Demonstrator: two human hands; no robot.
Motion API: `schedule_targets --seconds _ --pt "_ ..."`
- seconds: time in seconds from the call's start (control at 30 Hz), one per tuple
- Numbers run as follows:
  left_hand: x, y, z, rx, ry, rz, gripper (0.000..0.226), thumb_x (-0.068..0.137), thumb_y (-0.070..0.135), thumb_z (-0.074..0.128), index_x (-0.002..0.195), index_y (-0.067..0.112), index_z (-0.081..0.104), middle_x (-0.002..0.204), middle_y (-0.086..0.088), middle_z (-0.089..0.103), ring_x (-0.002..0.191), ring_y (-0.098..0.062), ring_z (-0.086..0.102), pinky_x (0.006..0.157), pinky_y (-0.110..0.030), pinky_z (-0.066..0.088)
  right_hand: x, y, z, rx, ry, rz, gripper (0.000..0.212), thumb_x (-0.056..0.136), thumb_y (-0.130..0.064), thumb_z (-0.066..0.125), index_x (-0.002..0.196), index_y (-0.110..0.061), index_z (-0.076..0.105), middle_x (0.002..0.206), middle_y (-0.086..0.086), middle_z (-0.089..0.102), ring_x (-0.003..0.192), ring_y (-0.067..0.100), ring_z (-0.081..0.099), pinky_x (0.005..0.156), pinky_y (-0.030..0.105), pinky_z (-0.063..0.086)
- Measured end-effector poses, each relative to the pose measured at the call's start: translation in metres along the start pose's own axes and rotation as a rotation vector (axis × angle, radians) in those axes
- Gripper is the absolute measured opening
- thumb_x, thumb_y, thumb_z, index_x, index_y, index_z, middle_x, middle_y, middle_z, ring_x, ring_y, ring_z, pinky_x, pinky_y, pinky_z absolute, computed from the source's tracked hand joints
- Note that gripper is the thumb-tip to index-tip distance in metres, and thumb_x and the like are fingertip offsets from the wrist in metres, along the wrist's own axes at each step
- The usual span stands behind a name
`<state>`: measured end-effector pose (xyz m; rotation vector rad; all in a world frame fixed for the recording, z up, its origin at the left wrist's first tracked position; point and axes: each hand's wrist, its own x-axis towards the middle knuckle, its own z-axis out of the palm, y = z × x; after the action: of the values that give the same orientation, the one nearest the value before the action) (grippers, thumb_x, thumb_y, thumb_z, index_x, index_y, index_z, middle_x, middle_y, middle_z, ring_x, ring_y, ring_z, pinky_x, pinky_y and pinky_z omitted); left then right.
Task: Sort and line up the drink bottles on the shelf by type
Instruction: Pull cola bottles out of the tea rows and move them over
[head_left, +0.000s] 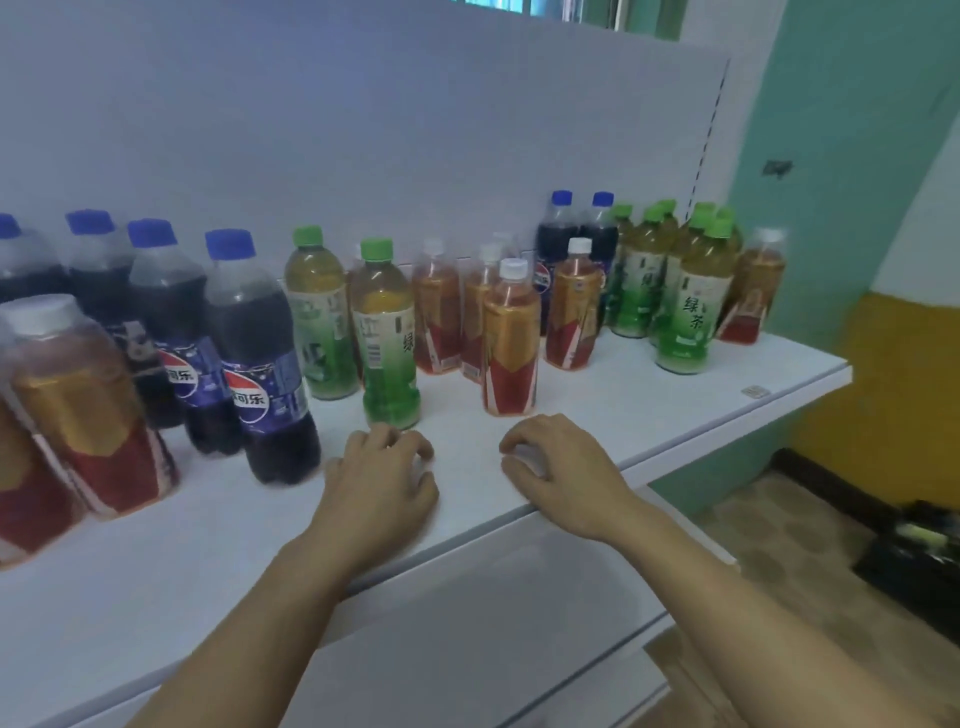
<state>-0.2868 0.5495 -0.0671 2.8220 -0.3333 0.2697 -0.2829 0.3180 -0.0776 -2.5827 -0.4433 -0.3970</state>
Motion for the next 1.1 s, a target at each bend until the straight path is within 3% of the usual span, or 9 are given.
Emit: schedule_targets --seconds 0.2,0.4,0.57,0.7,0.77,0.83,0.93,1.03,1.1 --pt "-0.001 0.001 0.003 -0.007 0.007 0.047 0.034 0.1 0.041 0.043 0.132 0.035 0.052 0.13 0.011 0.043 0.117 -0.016 0.039 0.094 -0.041 0.038 0.004 0.007 0.003 -0.037 -0.002 -0.043 0.025 0.098 -0.037 0.053 0.116 -0.027 0.066 0.119 -0.013 0.061 0.109 0.009 0.051 0.097 0.032 0.045" --pt "-0.003 0.008 -0.001 0.058 -0.061 0.014 0.036 0.101 0.038 0.043 0.136 0.038 0.05 0.135 0.014 0.042 0.122 -0.013 0.039 0.093 -0.037 0.038 0.011 0.027 -0.016 -0.037 -0.131 -0.165 0.027 0.099 -0.04 0.053 0.119 -0.027 0.065 0.12 -0.014 0.063 0.109 0.007 0.051 0.096 0.03 0.044" --pt "0.015 0.078 0.01 0.013 -0.14 0.151 0.04 0.1 0.045 0.045 0.139 0.039 0.05 0.136 0.02 0.041 0.123 -0.005 0.037 0.104 -0.034 0.04 0.034 0.093 -0.06 -0.103 -0.163 -0.167 0.022 0.097 -0.04 0.056 0.115 -0.031 0.065 0.11 -0.014 0.066 0.099 0.006 0.055 0.089 0.031 0.05" --pt "0.058 0.153 0.039 -0.021 -0.158 0.178 0.046 0.098 0.046 0.048 0.143 0.034 0.05 0.139 0.016 0.045 0.126 -0.006 0.043 0.107 -0.029 0.041 0.073 0.144 -0.108 -0.024 -0.077 -0.182 0.008 0.094 -0.03 0.062 0.1 -0.031 0.067 0.094 -0.017 0.066 0.084 0.0 0.059 0.074 0.026 0.053" --pt "0.088 0.183 0.052 -0.01 -0.13 0.087 0.058 0.097 0.047 0.051 0.151 0.026 0.041 0.148 0.007 0.044 0.132 -0.013 0.044 0.111 -0.032 0.039 0.094 0.159 -0.125 0.036 -0.036 -0.198 0.006 0.094 -0.025 0.063 0.096 -0.03 0.066 0.089 -0.015 0.065 0.079 -0.002 0.058 0.068 0.021 0.048" --pt "0.12 0.203 0.059 -0.028 -0.089 -0.126 0.081 0.093 0.053 0.057 0.158 0.019 0.022 0.155 -0.003 0.038 0.138 -0.021 0.043 0.112 -0.037 0.04 0.115 0.166 -0.136 0.055 -0.017 -0.211 0.006 0.094 -0.022 0.063 0.095 -0.027 0.067 0.088 -0.013 0.065 0.079 0.0 0.059 0.068 0.02 0.047" --pt "0.168 0.22 0.067 -0.237 -0.002 -0.352 0.112 0.084 0.061 0.067 0.16 0.019 -0.003 0.158 -0.012 0.035 0.137 -0.03 0.046 0.11 -0.046 0.044 0.146 0.163 -0.158 0.03 -0.015 -0.261 0.006 0.095 -0.021 0.061 0.093 -0.024 0.065 0.086 -0.009 0.066 0.076 0.002 0.06 0.062 0.017 0.045" --pt "0.208 0.228 0.075 -0.35 0.159 -0.471 0.128 0.075 0.064 0.075 0.158 0.019 -0.012 0.158 -0.014 0.031 0.141 -0.034 0.04 0.112 -0.054 0.041 0.177 0.151 -0.187 -0.066 -0.014 -0.348 0.009 0.095 -0.022 0.056 0.088 -0.021 0.063 0.081 -0.004 0.063 0.074 0.011 0.06 0.06 0.025 0.044" --pt "0.223 0.231 0.079 -0.324 0.212 -0.547 0.123 0.078 0.06 0.076 0.159 0.017 -0.006 0.153 -0.014 0.039 0.137 -0.035 0.045 0.108 -0.058 0.042 0.197 0.144 -0.204 -0.2 -0.054 -0.401 0.014 0.09 -0.023 0.053 0.091 -0.016 0.066 0.084 0.002 0.066 0.077 0.021 0.062 0.066 0.032 0.051"
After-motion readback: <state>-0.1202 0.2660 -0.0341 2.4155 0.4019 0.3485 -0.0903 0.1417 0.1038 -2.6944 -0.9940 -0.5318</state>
